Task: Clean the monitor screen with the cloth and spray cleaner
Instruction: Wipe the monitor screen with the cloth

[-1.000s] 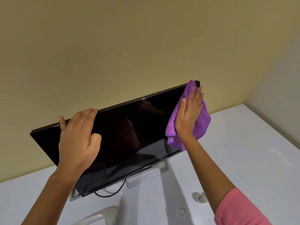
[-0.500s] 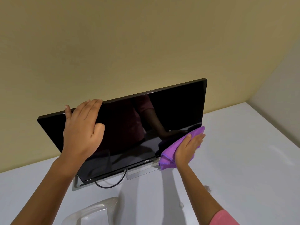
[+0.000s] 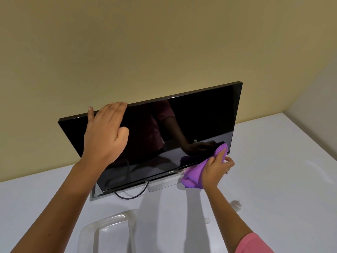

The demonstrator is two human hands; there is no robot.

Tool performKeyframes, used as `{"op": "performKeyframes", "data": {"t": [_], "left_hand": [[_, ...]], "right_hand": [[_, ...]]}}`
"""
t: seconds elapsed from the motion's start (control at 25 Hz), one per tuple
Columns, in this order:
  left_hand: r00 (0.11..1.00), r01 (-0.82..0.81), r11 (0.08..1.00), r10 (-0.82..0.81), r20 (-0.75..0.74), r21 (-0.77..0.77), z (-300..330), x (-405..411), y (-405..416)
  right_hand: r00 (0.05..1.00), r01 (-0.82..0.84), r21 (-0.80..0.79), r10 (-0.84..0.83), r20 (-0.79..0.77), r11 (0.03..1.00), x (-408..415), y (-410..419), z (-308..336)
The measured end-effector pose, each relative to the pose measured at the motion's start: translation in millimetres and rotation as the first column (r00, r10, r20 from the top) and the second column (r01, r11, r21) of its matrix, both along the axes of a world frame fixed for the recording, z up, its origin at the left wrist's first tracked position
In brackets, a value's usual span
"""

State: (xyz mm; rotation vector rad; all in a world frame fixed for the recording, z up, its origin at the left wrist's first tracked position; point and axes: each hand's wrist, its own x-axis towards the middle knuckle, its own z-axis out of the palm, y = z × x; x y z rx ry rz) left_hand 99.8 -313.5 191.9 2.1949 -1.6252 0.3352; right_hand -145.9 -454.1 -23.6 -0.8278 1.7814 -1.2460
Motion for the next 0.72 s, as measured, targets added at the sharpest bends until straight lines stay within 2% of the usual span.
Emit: {"op": "performKeyframes", "data": {"t": [0.12, 0.2, 0.28, 0.32, 0.4, 0.44, 0.48, 0.56, 0.6, 0.64, 0.72], "left_hand": [[1.0, 0.009, 1.0, -0.009, 0.001, 0.004, -0.5, 1.4, -1.1], [1.0, 0.012, 1.0, -0.012, 0.001, 0.001, -1.1, 1.7, -1.8], [1.0, 0.012, 1.0, -0.012, 0.004, -0.006, -2.6, 1.3, -2.1], [1.0, 0.012, 1.0, -0.012, 0.005, -0.011, -3.0, 1.3, -2.1], [1.0, 0.013, 1.0, -0.013, 0.003, -0.014, -3.1, 1.0, -2.0], [1.0, 0.014, 1.0, -0.014, 0.002, -0.015, -3.0, 0.9, -1.9], [1.0, 0.014, 1.0, -0.014, 0.002, -0.014, -2.8, 0.8, -1.8], [1.0, 0.013, 1.0, -0.013, -0.004, -0.012, -2.6, 0.8, -1.6], [1.0, 0.012, 1.0, -0.012, -0.005, -0.012, -2.7, 0.5, -1.5], [1.0, 0.01, 1.0, -0.01, -0.006, -0.013, -3.0, 0.4, -1.4], [1.0, 0.008, 1.0, -0.008, -0.007, -0.016, -2.8, 0.5, -1.4]], "right_hand": [[0.974, -0.027, 0.015, 0.029, -0.224, 1.0, -24.6, -8.0, 7.0], [0.903, -0.154, 0.056, 0.164, -0.397, 0.986, -45.2, -10.5, 7.7], [0.715, -0.343, 0.156, 0.365, -0.596, 0.926, -63.5, -12.6, 10.8], [0.591, -0.411, 0.219, 0.441, -0.675, 0.885, -70.9, -14.0, 13.6], [0.333, -0.512, 0.268, 0.476, -0.814, 0.816, -85.1, -19.6, 16.6], [0.252, -0.551, 0.265, 0.46, -0.851, 0.791, -91.7, -23.2, 16.8], [0.247, -0.573, 0.252, 0.458, -0.854, 0.78, -97.4, -26.8, 17.3], [0.34, -0.55, 0.194, 0.43, -0.837, 0.812, -104.6, -33.3, 20.9], [0.343, -0.557, 0.181, 0.424, -0.838, 0.81, -109.0, -35.2, 23.9], [0.27, -0.608, 0.173, 0.407, -0.873, 0.775, -113.8, -38.1, 24.8], [0.039, -0.719, 0.246, 0.39, -0.92, 0.65, -121.2, -41.4, 24.5]]}}
